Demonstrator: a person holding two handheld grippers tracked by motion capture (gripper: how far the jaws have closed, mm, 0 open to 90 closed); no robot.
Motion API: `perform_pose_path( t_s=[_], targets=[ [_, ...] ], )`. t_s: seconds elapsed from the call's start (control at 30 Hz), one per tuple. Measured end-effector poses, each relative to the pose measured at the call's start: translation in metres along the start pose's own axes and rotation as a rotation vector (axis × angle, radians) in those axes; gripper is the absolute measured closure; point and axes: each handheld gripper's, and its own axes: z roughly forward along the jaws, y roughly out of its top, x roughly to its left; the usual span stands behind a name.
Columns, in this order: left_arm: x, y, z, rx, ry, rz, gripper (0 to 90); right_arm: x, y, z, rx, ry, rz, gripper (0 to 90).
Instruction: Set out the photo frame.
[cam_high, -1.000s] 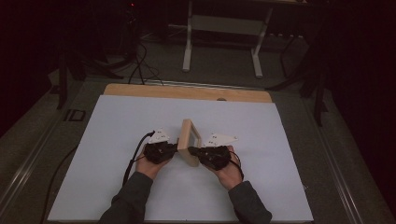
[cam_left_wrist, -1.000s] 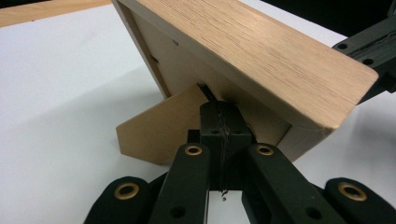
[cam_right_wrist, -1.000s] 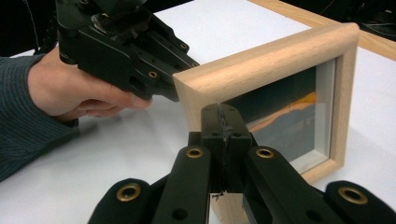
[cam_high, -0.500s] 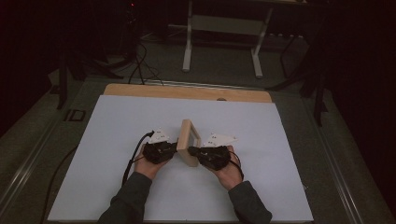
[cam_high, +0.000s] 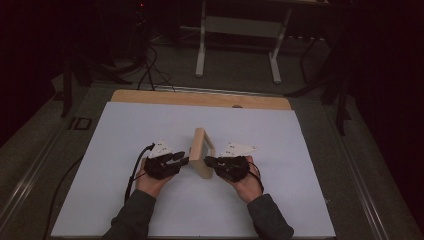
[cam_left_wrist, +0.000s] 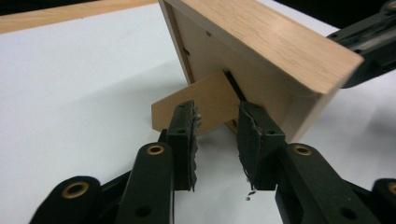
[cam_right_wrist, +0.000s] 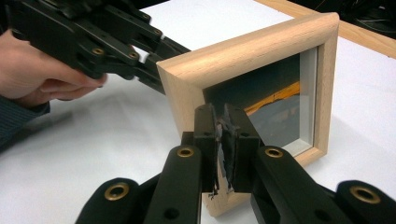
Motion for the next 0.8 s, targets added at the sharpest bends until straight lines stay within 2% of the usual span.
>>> perform_pose_path(
  t_s=[0.3,0.4,0.43,0.5,0.67,0.8],
  targets=[
    [-0.011,-0.004,-0.019,-0.033,-0.019,0.007,61.6,-0.001,-0.003,0.002,0.010,0.000,0.002,84.5],
    [-0.013,-0.004,-0.020,-0.036,-0.024,0.004,60.8,-0.001,-0.004,0.003,0.012,-0.001,0.003,84.8],
    [-0.017,-0.003,-0.022,-0.042,-0.030,0.012,59.4,-0.001,-0.004,0.003,0.015,0.001,0.000,85.6],
    [-0.020,-0.002,-0.021,-0.050,-0.037,0.013,57.0,-0.001,-0.005,0.005,0.018,0.004,0.001,86.2],
    [-0.029,0.004,-0.016,-0.048,-0.014,0.041,51.4,-0.001,-0.007,0.008,0.030,0.004,-0.004,86.8],
    [-0.035,0.008,-0.009,-0.045,-0.008,0.044,48.5,-0.001,-0.009,0.009,0.041,0.003,-0.002,86.9]
  ],
)
